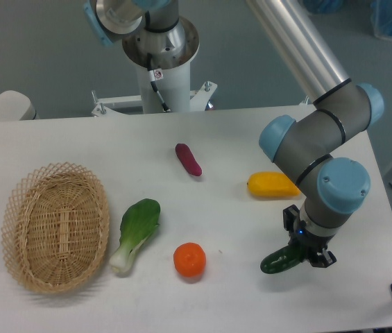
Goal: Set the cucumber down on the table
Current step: 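Hold the green cucumber in the gripper and begin lifting it, then carry the cucumber across the table toward the purple eggplant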
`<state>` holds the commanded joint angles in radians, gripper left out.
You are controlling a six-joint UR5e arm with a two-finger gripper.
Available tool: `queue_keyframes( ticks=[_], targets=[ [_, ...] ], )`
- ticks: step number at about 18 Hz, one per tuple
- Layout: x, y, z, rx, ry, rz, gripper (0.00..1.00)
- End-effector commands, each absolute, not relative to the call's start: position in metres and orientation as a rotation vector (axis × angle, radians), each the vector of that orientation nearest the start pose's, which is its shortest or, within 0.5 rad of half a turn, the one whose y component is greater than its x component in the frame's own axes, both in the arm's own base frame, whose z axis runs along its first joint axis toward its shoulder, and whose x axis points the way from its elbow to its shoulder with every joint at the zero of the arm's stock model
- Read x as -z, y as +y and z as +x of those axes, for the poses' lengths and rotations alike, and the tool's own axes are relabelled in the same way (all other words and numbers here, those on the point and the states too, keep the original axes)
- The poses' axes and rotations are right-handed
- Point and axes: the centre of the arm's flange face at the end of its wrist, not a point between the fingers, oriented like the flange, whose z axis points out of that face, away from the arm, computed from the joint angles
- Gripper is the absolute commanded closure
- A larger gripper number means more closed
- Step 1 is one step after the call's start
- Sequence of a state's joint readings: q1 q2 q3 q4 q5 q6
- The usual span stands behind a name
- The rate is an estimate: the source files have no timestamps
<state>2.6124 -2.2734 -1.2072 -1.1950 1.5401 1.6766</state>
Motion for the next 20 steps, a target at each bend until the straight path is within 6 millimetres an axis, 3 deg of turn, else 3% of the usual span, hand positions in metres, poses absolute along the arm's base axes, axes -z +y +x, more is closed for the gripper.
queue_keyframes(
  ticks=[7,15,20],
  targets=[
    [-0.268,0.5,-0.567,-0.049,0.991,-2.945,1.0],
    [-0.278,0.512,-0.52,-0.017,1.059,-2.923,1.0],
    [-0.278,0.508,-0.509,0.0,1.068,-2.921,1.0]
  ],
)
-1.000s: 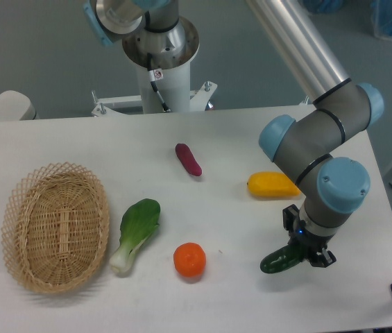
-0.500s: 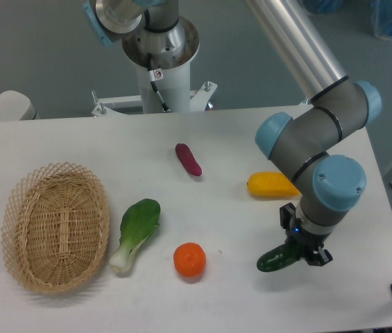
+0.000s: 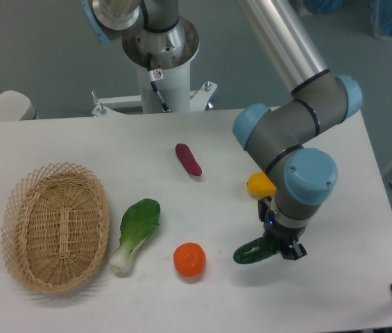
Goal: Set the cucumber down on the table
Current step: 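Carry the cucumber across the table toward the purple eggplant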
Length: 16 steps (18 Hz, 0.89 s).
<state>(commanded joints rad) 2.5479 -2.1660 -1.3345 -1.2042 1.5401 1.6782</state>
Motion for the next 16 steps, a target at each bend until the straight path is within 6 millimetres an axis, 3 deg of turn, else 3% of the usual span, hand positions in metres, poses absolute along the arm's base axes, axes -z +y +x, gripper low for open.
queue_keyframes(
  ticks=[2,5,10,16],
  targets=[
    [-0.278,0.505,-0.505,0.007,1.082,-2.917,1.0],
    [-0.284,0.493,-0.488,0.023,1.26,-2.845,1.0],
    [-0.281,0.464,-0.441,0.097,1.534,-2.707,1.0],
    [-0.265,0.462,-0.371,0.181,1.771,-2.539,1.0]
  ],
)
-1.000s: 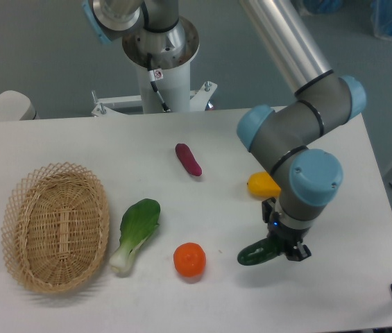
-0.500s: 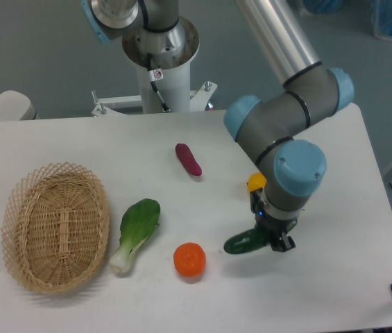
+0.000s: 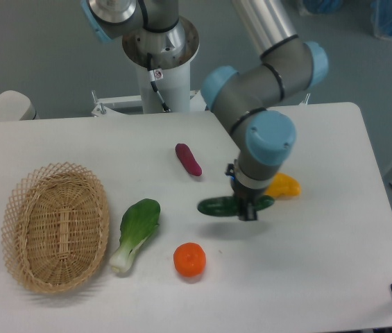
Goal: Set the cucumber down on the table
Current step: 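Carry the cucumber across the table toward the purple eggplant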
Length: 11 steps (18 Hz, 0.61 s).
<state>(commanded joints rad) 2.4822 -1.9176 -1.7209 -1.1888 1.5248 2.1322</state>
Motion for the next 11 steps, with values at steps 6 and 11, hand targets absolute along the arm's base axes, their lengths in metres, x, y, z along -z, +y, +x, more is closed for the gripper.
queue_keyframes(
  ticks=[6,11],
  targets=[
    [-0.254,0.465,-0.298,0.253,1.9,-2.451,1.0],
    [-0.236,0.464,-0.263,0.252,1.954,-2.419,0.98]
  ],
)
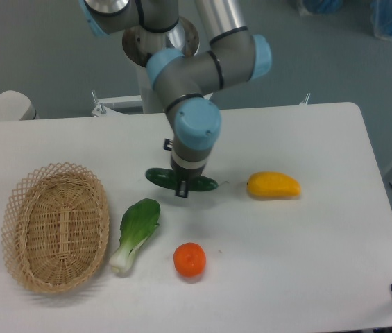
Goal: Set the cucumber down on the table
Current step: 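Carry the cucumber across the table toward the purple eggplant, then lower the cucumber onto the table beside the eggplant and open the gripper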
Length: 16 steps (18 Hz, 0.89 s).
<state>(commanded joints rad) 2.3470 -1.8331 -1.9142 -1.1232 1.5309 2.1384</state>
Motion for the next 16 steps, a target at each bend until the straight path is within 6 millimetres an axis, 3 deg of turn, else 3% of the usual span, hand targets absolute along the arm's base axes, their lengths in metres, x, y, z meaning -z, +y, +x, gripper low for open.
queue_keyframes(
  ticks=[4,7,9,11,12,16],
  targets=[
    [-0.219,0.462,-0.247,0.217,1.97,-2.407,0.94],
    [-0.215,0.462,-0.246,0.229,1.972,-2.406,0.82],
    [-0.214,0.463,-0.246,0.233,1.973,-2.404,0.57],
    [-0.214,0.464,-0.245,0.231,1.975,-2.403,0.08],
    [-0.216,0.466,-0.246,0.227,1.966,-2.41,0.0],
    [-0.222,0.47,-0.25,0.199,1.902,-2.466,0.0]
  ],
)
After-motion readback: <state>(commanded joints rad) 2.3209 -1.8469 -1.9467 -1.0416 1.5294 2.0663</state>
